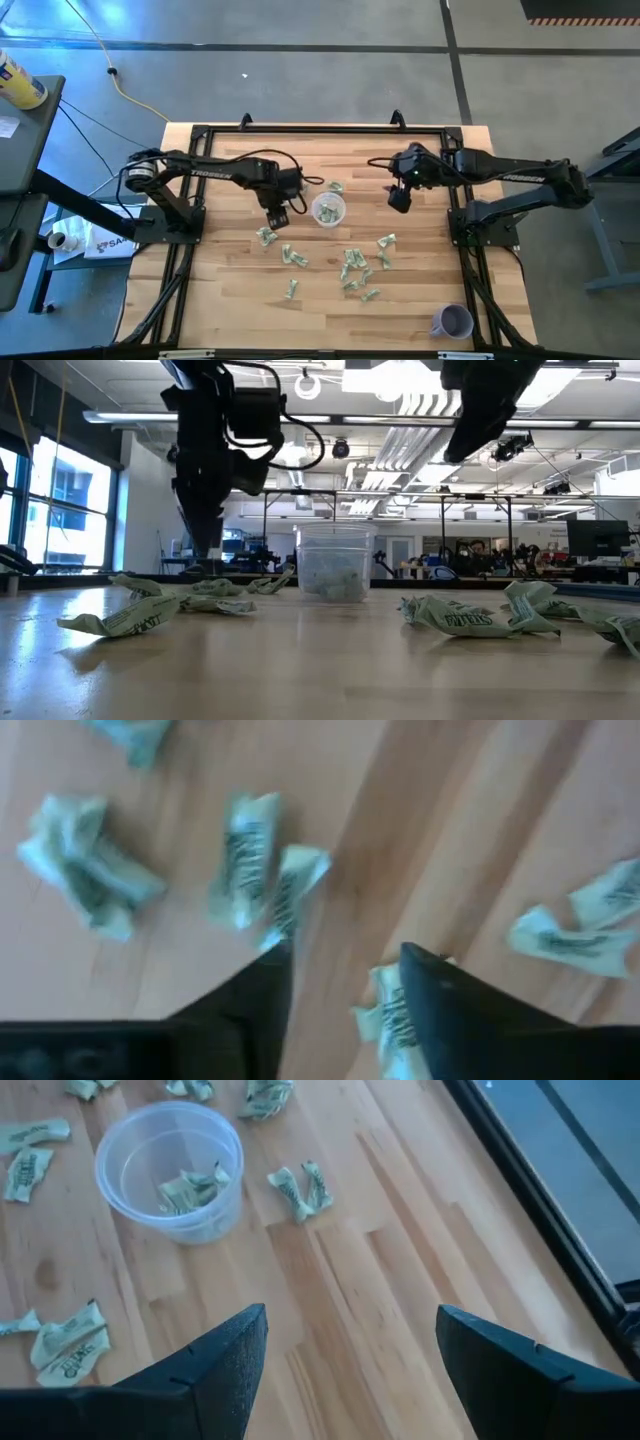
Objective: Pick and place Stevia / Truvia into bins
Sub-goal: Put the white stevia packet into the transparent container
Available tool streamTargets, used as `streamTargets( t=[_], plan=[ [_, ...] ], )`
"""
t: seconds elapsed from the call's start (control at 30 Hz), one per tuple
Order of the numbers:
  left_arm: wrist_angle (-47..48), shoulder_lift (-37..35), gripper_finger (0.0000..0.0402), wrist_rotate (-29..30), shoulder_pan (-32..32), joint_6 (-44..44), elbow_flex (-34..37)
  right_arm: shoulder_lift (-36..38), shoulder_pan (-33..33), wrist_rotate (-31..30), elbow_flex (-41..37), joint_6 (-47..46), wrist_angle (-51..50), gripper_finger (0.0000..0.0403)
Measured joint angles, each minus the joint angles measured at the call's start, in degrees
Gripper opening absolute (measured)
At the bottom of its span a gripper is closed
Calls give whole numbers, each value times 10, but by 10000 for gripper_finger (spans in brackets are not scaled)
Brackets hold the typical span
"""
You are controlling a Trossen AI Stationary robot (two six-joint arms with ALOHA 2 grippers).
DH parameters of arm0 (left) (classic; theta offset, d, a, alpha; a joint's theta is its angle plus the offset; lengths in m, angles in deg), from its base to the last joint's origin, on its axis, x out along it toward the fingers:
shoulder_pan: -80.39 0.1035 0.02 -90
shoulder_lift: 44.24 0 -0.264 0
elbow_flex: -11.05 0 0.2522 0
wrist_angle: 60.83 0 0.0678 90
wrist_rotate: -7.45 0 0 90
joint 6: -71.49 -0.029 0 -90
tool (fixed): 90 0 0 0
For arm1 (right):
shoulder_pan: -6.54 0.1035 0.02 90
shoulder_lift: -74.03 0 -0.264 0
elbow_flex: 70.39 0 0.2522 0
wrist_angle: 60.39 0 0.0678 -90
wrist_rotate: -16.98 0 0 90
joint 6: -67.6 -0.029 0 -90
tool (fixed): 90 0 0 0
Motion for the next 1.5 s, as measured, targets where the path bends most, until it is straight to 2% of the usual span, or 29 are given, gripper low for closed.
streamTargets(
  t=[0.1,0.2,0.43,0.57,0.7,0.83,1.0,1.07,1.2,1.3,1.5],
  plan=[
    [-6,0,258,4,1,4,-2,0,-7,-3,0,7,2,281],
    [-8,0,269,4,4,-8,-2,0,-16,-1,0,8,0,281],
    [-10,22,239,-1,9,-41,-2,0,-20,2,0,6,0,281],
    [-8,68,223,-3,8,-51,-2,0,-20,-2,0,3,0,281],
    [-9,111,209,20,9,-51,-4,0,-20,-8,0,2,-2,281],
    [-4,128,157,5,10,-50,-5,0,-20,-11,1,2,-4,281],
    [-3,115,31,-11,10,-50,-5,0,-20,-24,1,7,-7,281],
    [4,107,22,-39,9,-49,-6,0,-20,-34,1,13,-7,281],
    [17,71,34,-111,7,-49,-55,0,-20,-38,1,17,-7,281],
    [21,55,22,-104,8,-53,-112,0,-20,-35,1,16,-12,281],
    [-71,43,22,-79,8,-141,-229,0,-20,-34,1,13,-27,281]
  ],
)
